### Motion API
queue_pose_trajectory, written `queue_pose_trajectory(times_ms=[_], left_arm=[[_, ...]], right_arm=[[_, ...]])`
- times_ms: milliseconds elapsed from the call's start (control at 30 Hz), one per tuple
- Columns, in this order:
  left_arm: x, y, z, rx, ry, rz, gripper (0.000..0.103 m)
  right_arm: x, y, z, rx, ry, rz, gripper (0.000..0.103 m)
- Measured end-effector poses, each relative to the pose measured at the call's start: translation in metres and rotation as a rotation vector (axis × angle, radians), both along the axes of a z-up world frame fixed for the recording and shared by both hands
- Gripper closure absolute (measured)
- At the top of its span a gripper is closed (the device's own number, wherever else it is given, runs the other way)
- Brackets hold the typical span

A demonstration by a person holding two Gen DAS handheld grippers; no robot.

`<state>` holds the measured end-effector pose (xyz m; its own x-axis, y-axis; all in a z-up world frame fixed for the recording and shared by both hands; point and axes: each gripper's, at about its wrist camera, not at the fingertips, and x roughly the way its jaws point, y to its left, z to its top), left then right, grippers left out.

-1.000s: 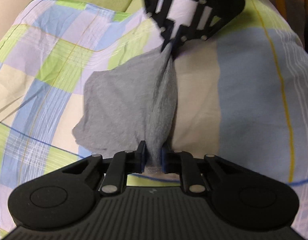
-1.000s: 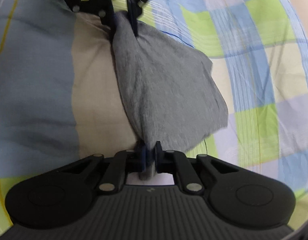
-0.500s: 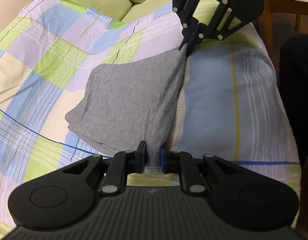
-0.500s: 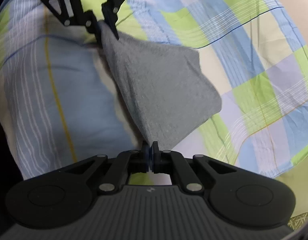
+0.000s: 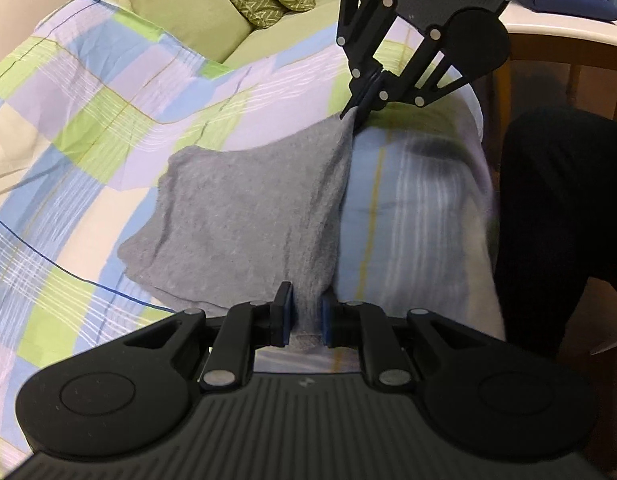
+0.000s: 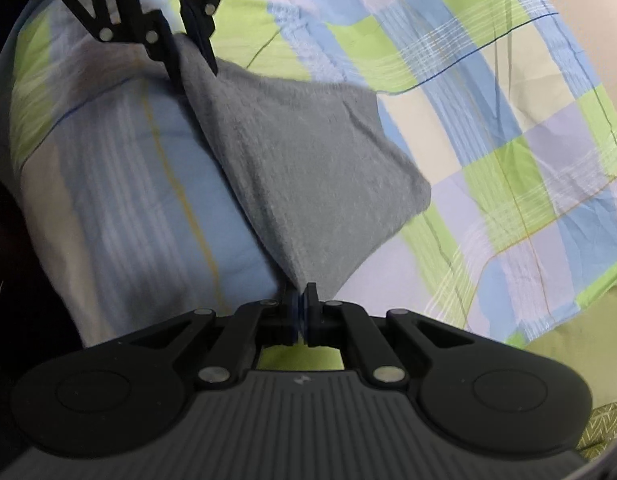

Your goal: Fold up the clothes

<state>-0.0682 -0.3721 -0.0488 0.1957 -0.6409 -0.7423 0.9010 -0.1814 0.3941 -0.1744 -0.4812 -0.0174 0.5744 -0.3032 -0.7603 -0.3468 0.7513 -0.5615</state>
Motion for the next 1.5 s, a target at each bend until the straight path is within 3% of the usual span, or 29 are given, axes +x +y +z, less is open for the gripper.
queue_pose_trajectory(times_ms=[67,200,367,467,567,667,800,1000,1167,1333,1500], left_arm=[[0.001,0.001,0.001,-0.003,0.009,0.009,0.087],[0.008,0.011,0.013,0.002,0.078,0.021,0.071],[0.037,0.027,0.040,-0.027,0.173,0.033,0.069],[0.060,0.019,0.056,-0.046,0.184,0.025,0.065],[0.083,-0.003,0.070,-0.041,0.208,-0.012,0.062],[0.100,-0.032,0.078,-0.028,0.199,-0.062,0.060],[0.125,-0.091,0.080,0.012,0.169,-0.128,0.054],[0.165,-0.163,0.062,0.062,0.253,-0.119,0.048],[0.189,-0.216,0.025,0.175,0.343,-0.145,0.048],[0.197,-0.232,0.007,0.227,0.401,-0.180,0.045],[0.200,-0.232,0.007,0.267,0.456,-0.207,0.047]], right_arm=[[-0.001,0.001,-0.001,0.009,-0.012,-0.012,0.103],[-0.004,-0.003,0.000,0.045,-0.049,-0.097,0.101],[-0.027,-0.015,0.023,0.260,-0.177,-0.385,0.095],[-0.042,-0.027,0.034,0.486,-0.330,-0.620,0.090],[-0.057,-0.042,0.031,0.812,-0.494,-0.861,0.071],[-0.065,-0.050,0.008,1.109,-0.612,-1.023,0.070],[-0.063,-0.062,-0.024,1.303,-0.656,-1.156,0.070],[-0.062,-0.077,-0.043,1.420,-0.736,-1.202,0.072],[-0.048,-0.088,-0.052,1.440,-0.745,-1.189,0.072],[-0.041,-0.092,-0.055,1.425,-0.755,-1.185,0.072],[-0.041,-0.096,-0.057,1.445,-0.781,-1.186,0.073]])
